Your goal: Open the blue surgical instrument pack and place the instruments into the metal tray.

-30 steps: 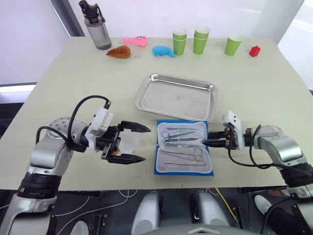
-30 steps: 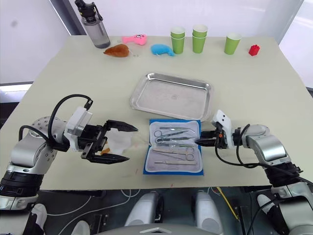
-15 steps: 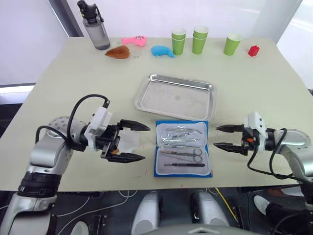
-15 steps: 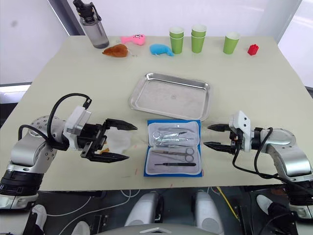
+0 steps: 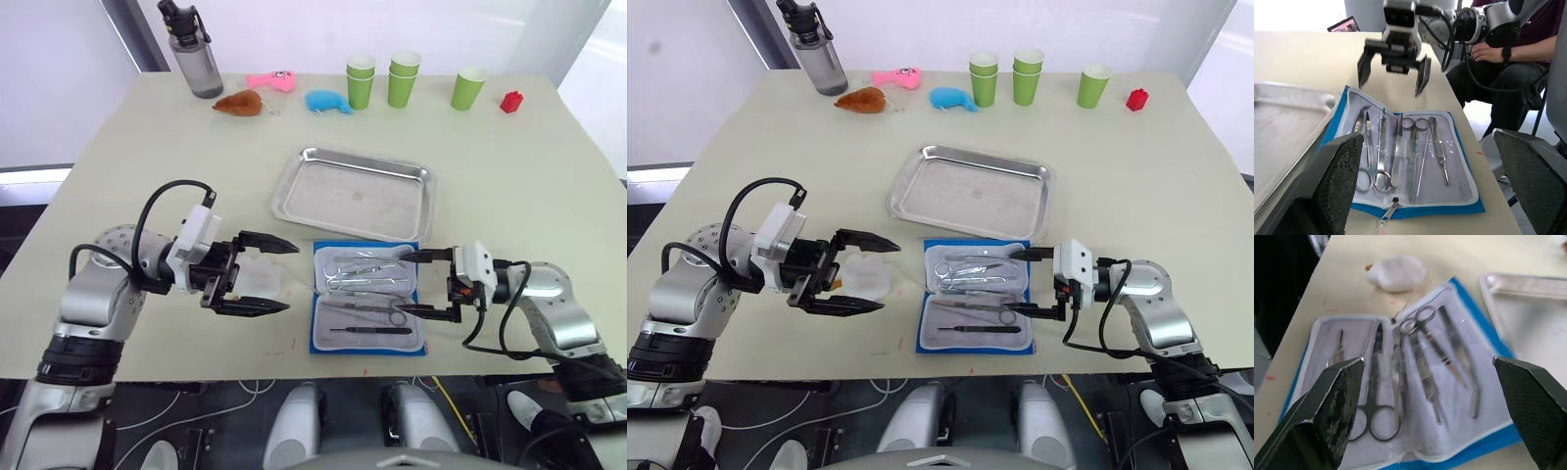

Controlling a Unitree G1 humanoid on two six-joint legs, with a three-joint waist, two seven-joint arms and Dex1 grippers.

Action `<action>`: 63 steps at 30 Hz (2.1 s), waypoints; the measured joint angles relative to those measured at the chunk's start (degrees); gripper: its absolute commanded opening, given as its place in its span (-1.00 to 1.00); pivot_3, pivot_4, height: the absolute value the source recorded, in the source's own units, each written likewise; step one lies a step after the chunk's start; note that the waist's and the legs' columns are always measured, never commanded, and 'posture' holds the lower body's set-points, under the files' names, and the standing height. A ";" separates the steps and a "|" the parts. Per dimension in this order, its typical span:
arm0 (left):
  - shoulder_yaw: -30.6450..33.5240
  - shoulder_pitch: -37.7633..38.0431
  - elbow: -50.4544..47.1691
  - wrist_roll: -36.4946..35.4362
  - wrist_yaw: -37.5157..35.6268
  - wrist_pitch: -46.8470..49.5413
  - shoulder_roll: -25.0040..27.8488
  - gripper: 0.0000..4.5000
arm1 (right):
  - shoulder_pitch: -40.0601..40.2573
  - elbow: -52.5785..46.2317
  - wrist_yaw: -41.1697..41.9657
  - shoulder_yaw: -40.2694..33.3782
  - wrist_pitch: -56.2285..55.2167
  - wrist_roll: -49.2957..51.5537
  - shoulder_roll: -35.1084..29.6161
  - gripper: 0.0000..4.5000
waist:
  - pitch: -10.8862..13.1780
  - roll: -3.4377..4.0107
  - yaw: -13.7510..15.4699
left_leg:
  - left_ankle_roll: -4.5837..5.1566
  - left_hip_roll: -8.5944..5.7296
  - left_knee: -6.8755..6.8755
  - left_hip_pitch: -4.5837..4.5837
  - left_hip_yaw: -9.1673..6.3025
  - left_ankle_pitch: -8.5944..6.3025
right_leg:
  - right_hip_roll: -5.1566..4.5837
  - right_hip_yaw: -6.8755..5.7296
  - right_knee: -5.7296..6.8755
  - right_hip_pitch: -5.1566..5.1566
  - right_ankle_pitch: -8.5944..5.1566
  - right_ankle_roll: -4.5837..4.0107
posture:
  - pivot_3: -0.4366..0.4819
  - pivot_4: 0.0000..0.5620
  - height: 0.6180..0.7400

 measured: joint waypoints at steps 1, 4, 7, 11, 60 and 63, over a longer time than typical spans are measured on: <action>0.00 0.00 0.04 0.00 0.00 0.00 0.01 1.00 | -0.04 1.28 0.25 0.18 -1.32 -0.41 0.35 0.95 | 0.00 0.00 0.06 | 0.00 -0.01 0.00 -0.01 0.02 0.00 | -0.01 0.01 -0.01 0.00 0.00 0.00 | -0.05 -0.47 0.91; 0.01 0.00 0.22 -0.01 -0.01 0.00 0.20 1.00 | -0.20 3.99 0.45 1.17 -4.13 -1.36 1.52 0.95 | 0.01 -0.01 0.04 | 0.00 -0.01 0.00 -0.01 0.02 0.00 | -0.02 0.02 -0.01 0.00 0.00 0.01 | -0.05 -0.47 0.91; 0.00 -0.03 0.23 -0.01 -0.02 0.00 0.23 1.00 | -0.66 8.03 0.11 1.74 -6.45 -2.63 2.87 0.95 | 0.01 0.00 0.01 | 0.00 -0.01 0.00 0.00 0.01 0.00 | -0.01 0.01 0.02 0.00 0.00 0.00 | -0.05 -0.47 0.91; 0.01 -0.03 0.24 0.00 -0.03 0.01 0.26 1.00 | -1.52 11.81 -0.25 2.73 -9.07 -4.43 3.09 0.95 | 0.00 0.00 0.00 | 0.00 -0.01 0.00 0.02 0.02 0.00 | -0.02 0.02 0.02 0.00 0.01 0.00 | -0.05 -0.47 0.91; -5.16 -10.51 14.98 11.42 -0.05 -6.64 -3.42 0.77 | -5.78 18.02 -1.01 6.94 -0.55 -5.18 3.71 1.00 | -0.80 -0.82 -0.08 | 0.00 0.14 0.00 1.40 0.02 0.00 | 0.10 0.05 -0.05 1.22 -0.07 -0.34 | -0.05 -0.47 0.91; -8.11 -14.89 21.36 14.69 -0.10 -9.49 -6.73 0.25 | -5.86 18.37 -1.15 7.01 -0.97 -5.19 4.06 1.00 | -0.84 -0.86 -0.13 | -0.01 0.18 0.00 1.42 0.03 0.00 | 0.20 0.08 -0.05 1.21 -0.06 -0.36 | -0.05 -0.47 0.91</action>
